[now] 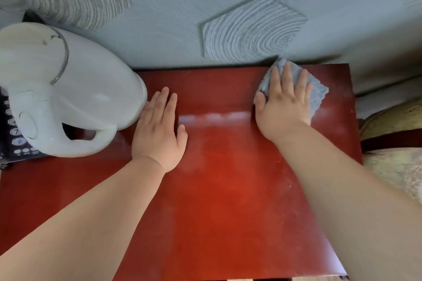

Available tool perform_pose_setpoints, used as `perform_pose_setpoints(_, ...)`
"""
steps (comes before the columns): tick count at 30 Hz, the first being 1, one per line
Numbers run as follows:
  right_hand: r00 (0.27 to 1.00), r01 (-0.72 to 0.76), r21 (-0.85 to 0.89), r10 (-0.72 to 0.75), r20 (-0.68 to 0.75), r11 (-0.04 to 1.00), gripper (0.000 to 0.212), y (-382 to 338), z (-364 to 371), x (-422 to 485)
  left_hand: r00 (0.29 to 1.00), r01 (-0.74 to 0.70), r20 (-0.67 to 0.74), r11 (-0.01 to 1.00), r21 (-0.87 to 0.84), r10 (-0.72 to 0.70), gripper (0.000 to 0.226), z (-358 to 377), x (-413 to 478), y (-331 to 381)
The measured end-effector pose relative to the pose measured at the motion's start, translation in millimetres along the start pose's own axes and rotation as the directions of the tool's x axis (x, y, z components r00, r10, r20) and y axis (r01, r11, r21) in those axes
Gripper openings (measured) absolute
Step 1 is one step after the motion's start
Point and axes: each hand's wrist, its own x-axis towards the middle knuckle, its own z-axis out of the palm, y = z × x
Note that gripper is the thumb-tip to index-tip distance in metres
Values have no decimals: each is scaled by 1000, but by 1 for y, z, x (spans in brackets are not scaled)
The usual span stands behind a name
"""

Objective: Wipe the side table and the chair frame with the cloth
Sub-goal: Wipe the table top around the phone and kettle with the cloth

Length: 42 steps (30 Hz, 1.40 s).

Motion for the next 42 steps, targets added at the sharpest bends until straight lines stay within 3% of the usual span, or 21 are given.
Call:
perform_pose_setpoints(6, 940, 333, -48, -327, 97, 942, 69, -35, 9, -35, 993, 120, -7, 993, -14, -120, 71, -12, 10, 35)
perform_pose_setpoints(9, 906, 418, -43, -413, 96, 907, 71, -8, 3, -19, 1000, -10, -23, 997, -77, 9, 67, -11, 30, 93)
perform_pose_setpoints(11, 921, 387, -63, -383, 66, 920, 73, 15, -1, -2, 998, -63, -17, 996, -67, 62, 67, -1, 41, 126)
perform_pose_setpoints(13, 954, 298, -74, -296, 38, 952, 73, 41, -7, 14, 999, -27, -20, 1000, -7, 27, 68, 9, 46, 142)
perform_pose_setpoints(17, 994, 106, -13, -107, -33, 994, 71, 90, -9, 25, 999, -9, -41, 1000, 29, 10, 69, 17, 46, 142)
perform_pose_setpoints(19, 997, 57, 10, -57, -55, 998, 69, 82, -6, 22, 998, -11, -64, 1000, 25, 12, 70, 17, 46, 141)
perform_pose_setpoints(21, 988, 144, 49, -141, -59, 988, 67, 52, -2, 13, 997, -16, -79, 999, 30, 18, 70, 17, 47, 141)
perform_pose_setpoints(24, 923, 385, 97, -384, -28, 918, 62, 18, 4, -1, 996, -22, -83, 1000, 22, 24, 68, 18, 47, 141)
perform_pose_setpoints(27, 907, 420, 109, -419, -31, 901, 60, 33, 2, 6, 996, -23, -90, 1000, 10, 23, 68, 19, 48, 140)
perform_pose_setpoints(33, 991, 10, 44, -4, -135, 999, 68, 131, 0, 43, 995, -13, -96, 1000, 4, 13, 68, 19, 48, 142)
perform_pose_setpoints(37, 972, -36, 220, 85, -218, 975, 67, 130, -4, 38, 996, -16, -89, 1000, 7, 16, 68, 18, 49, 142)
perform_pose_setpoints(39, 989, -20, 163, 43, -144, 987, 69, 110, -6, 36, 996, -12, -90, 1000, 10, 13, 68, 18, 49, 142)
perform_pose_setpoints(42, 972, 231, 88, -226, -71, 969, 71, 73, -8, 23, 994, -20, -109, 1000, 8, 21, 69, 18, 49, 142)
